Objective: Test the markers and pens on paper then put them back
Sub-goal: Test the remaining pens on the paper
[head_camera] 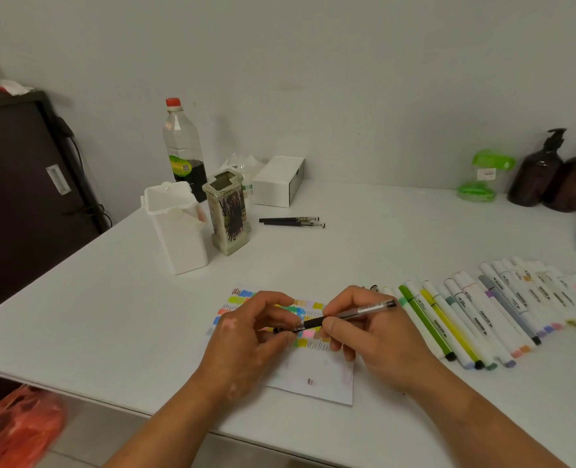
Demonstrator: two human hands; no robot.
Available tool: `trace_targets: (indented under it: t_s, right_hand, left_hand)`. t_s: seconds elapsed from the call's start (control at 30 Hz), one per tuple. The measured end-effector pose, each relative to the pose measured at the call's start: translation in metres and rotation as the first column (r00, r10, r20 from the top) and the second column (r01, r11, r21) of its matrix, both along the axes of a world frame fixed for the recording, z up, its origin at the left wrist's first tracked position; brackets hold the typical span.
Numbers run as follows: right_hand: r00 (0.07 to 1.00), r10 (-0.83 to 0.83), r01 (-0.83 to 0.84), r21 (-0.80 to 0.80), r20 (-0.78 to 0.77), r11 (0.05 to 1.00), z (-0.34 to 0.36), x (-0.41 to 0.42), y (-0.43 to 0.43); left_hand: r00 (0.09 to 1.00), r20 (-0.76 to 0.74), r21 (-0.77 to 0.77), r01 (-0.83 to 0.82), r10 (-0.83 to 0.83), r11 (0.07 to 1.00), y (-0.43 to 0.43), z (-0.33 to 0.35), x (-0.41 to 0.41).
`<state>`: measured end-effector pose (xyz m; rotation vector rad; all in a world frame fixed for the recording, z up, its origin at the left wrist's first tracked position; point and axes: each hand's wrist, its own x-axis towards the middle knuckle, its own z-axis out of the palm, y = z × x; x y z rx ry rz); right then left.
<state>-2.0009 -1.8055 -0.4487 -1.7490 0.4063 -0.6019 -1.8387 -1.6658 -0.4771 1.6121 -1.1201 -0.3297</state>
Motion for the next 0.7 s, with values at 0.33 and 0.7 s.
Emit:
trace_targets:
  t_s: [0.33, 0.7]
  right_hand:
    - [0.996, -0.048, 0.045, -0.037, -0.079, 0.998, 0.001, 0.009, 0.005]
    - [0.988, 0.020, -0.013, 0.048, -0.154, 0.999, 0.024, -0.006, 0.003]
  left_hand:
    - [1.000, -0.004, 0.020, 0.019, -0.019, 1.000, -0.002, -0.004, 0.005]
    - [0.998, 0.050, 0.021, -0.050, 0.049, 0.999, -0.002, -0.004, 0.001]
